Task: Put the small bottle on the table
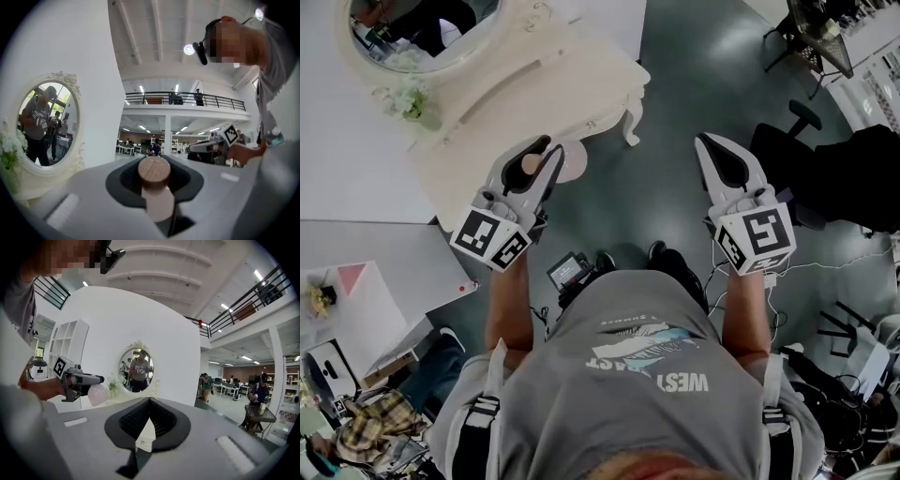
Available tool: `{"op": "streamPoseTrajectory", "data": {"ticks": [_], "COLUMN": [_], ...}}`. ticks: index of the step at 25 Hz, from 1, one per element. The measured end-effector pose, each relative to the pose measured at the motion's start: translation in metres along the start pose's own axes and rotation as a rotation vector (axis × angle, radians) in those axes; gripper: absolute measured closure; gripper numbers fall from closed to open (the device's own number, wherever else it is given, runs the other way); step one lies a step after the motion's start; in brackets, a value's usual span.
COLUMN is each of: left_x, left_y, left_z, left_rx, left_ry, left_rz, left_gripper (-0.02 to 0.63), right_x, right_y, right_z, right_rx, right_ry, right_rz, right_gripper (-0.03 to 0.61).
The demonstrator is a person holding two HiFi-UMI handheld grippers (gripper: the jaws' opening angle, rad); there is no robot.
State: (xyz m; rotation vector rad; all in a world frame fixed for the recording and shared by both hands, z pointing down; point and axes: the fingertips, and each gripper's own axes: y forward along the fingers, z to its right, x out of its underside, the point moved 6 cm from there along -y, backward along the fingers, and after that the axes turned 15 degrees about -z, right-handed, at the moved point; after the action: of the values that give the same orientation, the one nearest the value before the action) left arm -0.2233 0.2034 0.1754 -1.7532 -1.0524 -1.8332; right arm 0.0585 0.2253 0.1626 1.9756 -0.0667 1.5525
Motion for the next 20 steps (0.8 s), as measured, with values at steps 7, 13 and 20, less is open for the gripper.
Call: {"op": "streamPoseTrajectory", "data": {"ticks": [7, 13, 20], "left_x": [0.004, 0.003, -0.001], "left_y": [0.031, 0.064, 0.125], "left_z": [-0.018, -0.035, -0.049], "left_rx": [-0.059, -0.153, -0.229], "left_ry": [-0.028, -0.079, -0.121], "left_rz": [-0.016, -0.045, -0.055], "left_gripper": [0.522, 0.522, 0.522], "right_x": [-0.004, -0.013, -0.022], "right_y": [0.045, 0.101, 0.152], "right_z": [0.038, 0.076, 0.134], "right_rx": [-0.062, -0.181, -0.267], "right_ry": [-0.007, -0.027, -0.065], "right_rz": [0.006, -0.008, -0.013], "right_gripper": [0.575, 0.575, 0.575]}}
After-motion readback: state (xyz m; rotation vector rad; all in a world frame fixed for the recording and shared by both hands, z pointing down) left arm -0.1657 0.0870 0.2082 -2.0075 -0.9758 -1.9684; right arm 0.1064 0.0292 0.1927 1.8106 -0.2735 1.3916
